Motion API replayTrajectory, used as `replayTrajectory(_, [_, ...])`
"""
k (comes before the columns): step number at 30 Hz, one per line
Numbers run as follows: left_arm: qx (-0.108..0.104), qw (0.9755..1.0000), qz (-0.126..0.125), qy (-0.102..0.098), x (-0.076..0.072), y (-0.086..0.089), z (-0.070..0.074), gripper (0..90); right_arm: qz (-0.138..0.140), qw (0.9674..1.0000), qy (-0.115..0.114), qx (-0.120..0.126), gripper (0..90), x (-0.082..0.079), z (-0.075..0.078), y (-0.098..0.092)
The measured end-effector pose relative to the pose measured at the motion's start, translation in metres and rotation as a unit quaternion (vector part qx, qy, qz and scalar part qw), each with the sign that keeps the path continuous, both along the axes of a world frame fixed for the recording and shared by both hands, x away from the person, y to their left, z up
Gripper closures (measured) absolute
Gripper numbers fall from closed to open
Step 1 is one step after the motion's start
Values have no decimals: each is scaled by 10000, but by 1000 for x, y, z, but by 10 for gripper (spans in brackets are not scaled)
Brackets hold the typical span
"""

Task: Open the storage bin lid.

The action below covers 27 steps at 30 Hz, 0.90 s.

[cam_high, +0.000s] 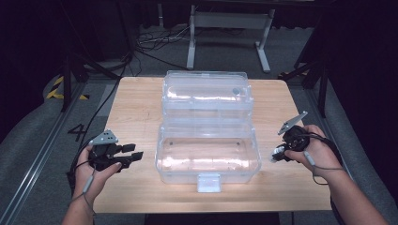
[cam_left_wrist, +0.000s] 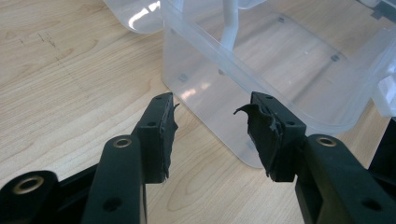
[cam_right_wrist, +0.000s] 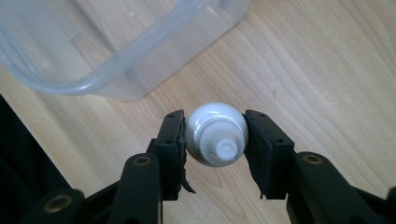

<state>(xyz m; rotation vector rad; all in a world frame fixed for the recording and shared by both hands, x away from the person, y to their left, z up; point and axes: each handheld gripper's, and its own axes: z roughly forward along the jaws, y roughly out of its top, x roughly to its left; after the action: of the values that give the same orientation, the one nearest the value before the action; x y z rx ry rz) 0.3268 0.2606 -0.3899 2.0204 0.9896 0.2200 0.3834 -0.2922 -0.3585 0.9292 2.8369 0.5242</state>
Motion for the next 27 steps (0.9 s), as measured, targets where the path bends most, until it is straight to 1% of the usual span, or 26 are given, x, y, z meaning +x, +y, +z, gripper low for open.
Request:
replayTrajectory(5, [-5, 10000, 30, 1, 0, 1, 0, 513, 79, 9999, -62, 9, 600, -1, 14, 4])
replayTrajectory(6, [-1, 10000, 29, 4, 0, 1, 0, 515, 149, 9998, -96, -13, 600, -1, 19, 5])
replayTrajectory(7, [-2, 10000, 31, 6, 0, 1, 0, 515, 149, 9998, -96, -13, 600, -1, 19, 5])
replayTrajectory(10, [6, 10000, 32, 7, 0, 1, 0, 515, 223, 9997, -139, -17, 600, -2, 26, 8])
replayTrajectory(12, [4, 10000, 44, 8, 0, 1, -1, 515, 238, 9996, -144, -4, 600, -2, 28, 9])
replayTrajectory(14, [1, 10000, 67, 12, 0, 2, -1, 514, 301, 9994, -176, 2, 600, -4, 36, 14])
replayTrajectory(16, [3, 10000, 69, 6, 1, 2, -1, 514, 404, 9990, -209, -11, 600, -4, 41, 17])
replayTrajectory(17, [3, 10000, 70, 9, 1, 3, -1, 514, 439, 9988, -196, 2, 600, -6, 44, 20])
replayTrajectory(21, [1, 10000, 76, 10, 1, 3, -1, 514, 604, 9979, -241, -2, 600, -8, 52, 28])
replayTrajectory(24, [3, 10000, 76, 10, 1, 3, -1, 514, 736, 9970, -222, 14, 601, -10, 58, 35])
replayTrajectory(27, [5, 10000, 75, 15, 1, 3, -2, 513, 843, 9962, -237, 4, 600, -11, 60, 40])
